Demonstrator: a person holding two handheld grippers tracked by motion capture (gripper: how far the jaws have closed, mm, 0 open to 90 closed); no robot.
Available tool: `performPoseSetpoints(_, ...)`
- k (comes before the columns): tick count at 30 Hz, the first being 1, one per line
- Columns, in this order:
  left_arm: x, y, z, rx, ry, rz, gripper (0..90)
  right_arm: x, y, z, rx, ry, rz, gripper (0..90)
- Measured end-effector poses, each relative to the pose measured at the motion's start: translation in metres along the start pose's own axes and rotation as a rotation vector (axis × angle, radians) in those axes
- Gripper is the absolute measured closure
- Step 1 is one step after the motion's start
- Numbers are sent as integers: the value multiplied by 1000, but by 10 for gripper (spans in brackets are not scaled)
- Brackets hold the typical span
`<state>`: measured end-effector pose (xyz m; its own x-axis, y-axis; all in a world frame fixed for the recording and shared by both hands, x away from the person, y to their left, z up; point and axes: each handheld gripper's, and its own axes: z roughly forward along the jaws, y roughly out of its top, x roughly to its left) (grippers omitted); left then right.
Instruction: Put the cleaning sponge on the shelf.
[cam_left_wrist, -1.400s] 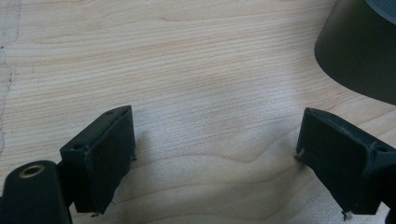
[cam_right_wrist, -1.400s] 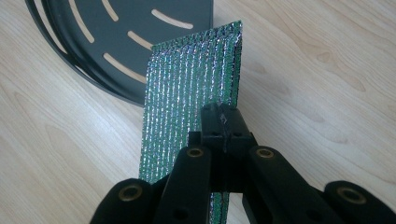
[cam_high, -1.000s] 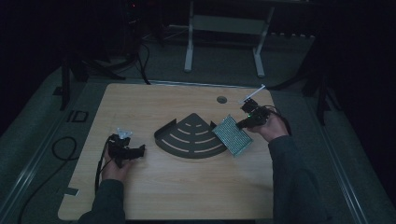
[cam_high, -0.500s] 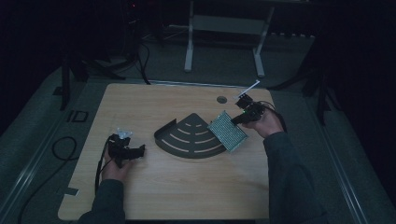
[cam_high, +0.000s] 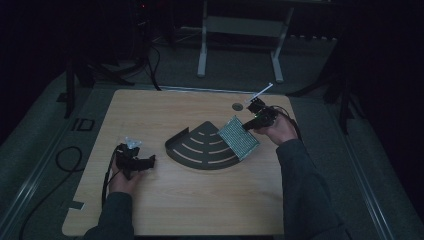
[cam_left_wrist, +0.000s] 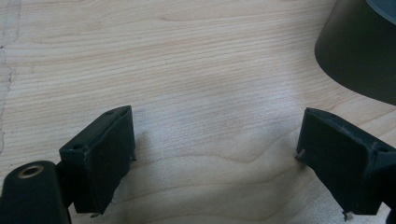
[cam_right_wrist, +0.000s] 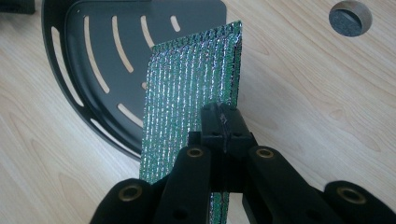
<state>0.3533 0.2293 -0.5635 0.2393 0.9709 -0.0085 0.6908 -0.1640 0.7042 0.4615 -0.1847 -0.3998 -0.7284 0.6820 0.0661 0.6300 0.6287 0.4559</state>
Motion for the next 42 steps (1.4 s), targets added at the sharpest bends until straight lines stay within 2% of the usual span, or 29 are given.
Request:
performPoseSetpoints(8,0,0,0,0,0,0,117,-1,5,7,-5,11,7,899)
performPoseSetpoints(24,0,0,0,0,-1,1,117,3,16,21,-3,20,-15,899)
performPoseSetpoints(42,0,0,0,0,-2,1,117,8,21,40,19,2,-50,899)
